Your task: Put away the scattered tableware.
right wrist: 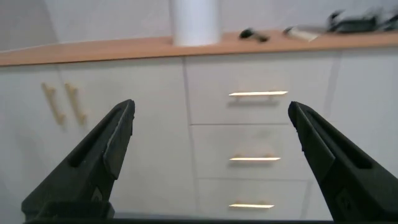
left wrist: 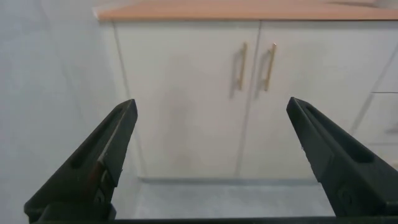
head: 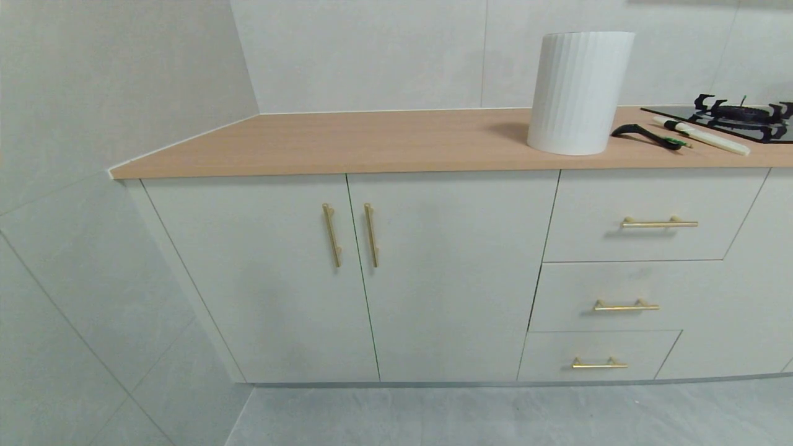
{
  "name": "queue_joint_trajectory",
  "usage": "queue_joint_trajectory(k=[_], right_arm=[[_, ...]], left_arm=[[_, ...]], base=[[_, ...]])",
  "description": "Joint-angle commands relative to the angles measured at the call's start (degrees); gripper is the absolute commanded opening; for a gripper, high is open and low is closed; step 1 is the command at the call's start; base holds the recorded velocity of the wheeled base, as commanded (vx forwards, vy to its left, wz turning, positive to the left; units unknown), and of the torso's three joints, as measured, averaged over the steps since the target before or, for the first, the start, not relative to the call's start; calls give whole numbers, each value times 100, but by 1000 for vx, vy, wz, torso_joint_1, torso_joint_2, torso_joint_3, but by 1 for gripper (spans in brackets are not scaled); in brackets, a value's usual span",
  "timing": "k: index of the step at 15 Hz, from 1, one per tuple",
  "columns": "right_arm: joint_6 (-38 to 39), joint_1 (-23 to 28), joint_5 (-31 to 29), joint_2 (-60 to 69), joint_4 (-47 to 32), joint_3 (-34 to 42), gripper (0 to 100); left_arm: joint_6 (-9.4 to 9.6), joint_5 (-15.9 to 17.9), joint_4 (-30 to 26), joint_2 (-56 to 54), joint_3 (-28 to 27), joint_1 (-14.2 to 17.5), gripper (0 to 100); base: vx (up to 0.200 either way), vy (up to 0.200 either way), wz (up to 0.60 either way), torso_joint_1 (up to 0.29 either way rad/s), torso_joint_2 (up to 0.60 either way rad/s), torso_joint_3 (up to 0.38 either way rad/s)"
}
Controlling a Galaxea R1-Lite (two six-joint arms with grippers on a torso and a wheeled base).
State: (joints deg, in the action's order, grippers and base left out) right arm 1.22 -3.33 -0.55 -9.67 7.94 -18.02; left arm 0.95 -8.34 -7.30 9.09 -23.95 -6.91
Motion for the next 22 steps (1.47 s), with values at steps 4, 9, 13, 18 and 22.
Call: queue_joint_trajectory(k=[4,9,13,18,22], right_arm=[[-43,333,20,967,-433,123,100],[-447,342,20,967,-152,1749,100],[-447,333,11,967,-706,1802,100],[-263,342,11,967,-829,1802,100],[-219,342,11,967,-829,1802,100]], left_arm=[[107,148,-219,-901,225,700,100],[160,104,256,-901,1314,709,100],[213,350,1152,-901,2255,709,100],[169,561,801,-901,2395,709,100],[-60,640,739,-901,2395,709,100]], base=[[0,0,0,0,0,0],[0,0,0,0,0,0],[0,0,0,0,0,0],[0,0,0,0,0,0],[0,0,0,0,0,0]])
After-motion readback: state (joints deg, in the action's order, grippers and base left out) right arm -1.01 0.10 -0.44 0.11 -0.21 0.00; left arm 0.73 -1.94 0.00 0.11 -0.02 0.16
